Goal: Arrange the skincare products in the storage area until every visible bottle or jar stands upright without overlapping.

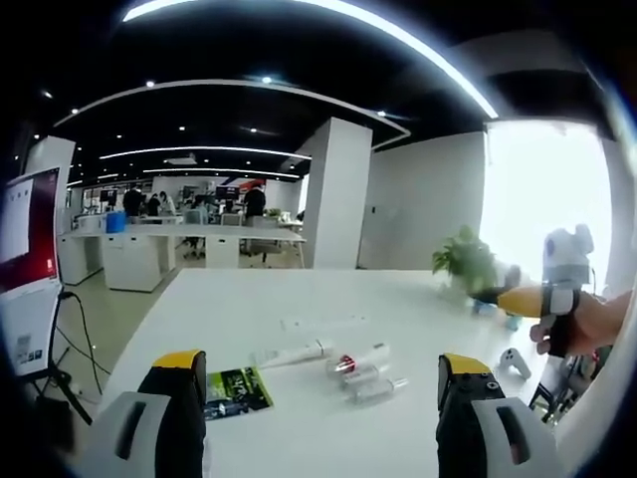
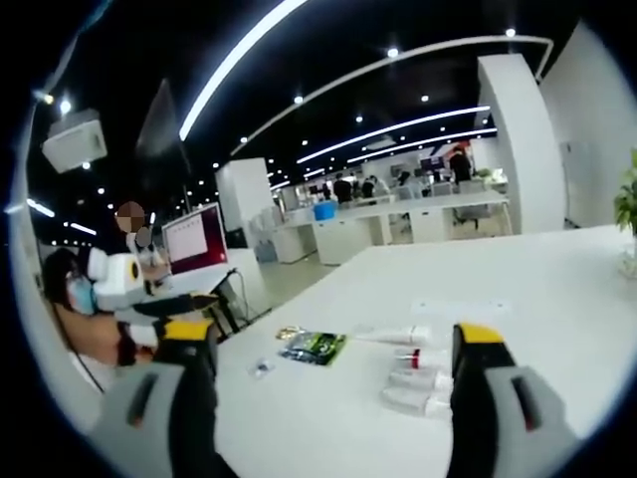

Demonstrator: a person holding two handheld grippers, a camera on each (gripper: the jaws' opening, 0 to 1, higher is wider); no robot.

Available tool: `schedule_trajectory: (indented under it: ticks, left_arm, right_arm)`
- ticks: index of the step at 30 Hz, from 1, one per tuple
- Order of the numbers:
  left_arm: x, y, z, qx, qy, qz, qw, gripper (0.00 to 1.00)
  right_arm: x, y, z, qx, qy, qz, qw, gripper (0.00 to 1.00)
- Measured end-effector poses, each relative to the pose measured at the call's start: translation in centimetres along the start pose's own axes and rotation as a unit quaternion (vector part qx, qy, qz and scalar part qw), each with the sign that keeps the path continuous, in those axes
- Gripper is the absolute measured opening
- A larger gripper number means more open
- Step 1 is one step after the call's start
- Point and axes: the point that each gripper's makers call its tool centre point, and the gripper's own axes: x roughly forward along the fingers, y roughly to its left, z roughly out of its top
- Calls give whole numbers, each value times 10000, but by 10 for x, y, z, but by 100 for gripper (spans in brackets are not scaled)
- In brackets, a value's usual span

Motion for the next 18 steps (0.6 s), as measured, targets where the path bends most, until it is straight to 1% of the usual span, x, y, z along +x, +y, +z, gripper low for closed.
schedule_trajectory:
  ticks: [5, 9, 13, 14, 18]
  left_arm:
    - [-7, 3, 4, -43, 42, 89, 9999, 100]
    - [-8, 6, 4, -60, 60, 120, 9999, 100]
    - [-12, 10, 4, -98, 98, 166, 9998, 100]
    - [-15, 20, 3, -152, 147, 173, 9996, 100]
    - [-13, 32, 0, -234, 206, 111, 9995, 100]
  right_arm:
    - [5, 6, 6, -15, 61, 117, 9999, 100]
    - [9, 8, 7, -29, 87, 149, 9998, 100]
    - [17, 10, 7, -37, 203, 186, 9996, 100]
    - [23, 14, 9, -64, 262, 187, 9995, 100]
    - [29, 18, 11, -84, 339, 133, 9993, 100]
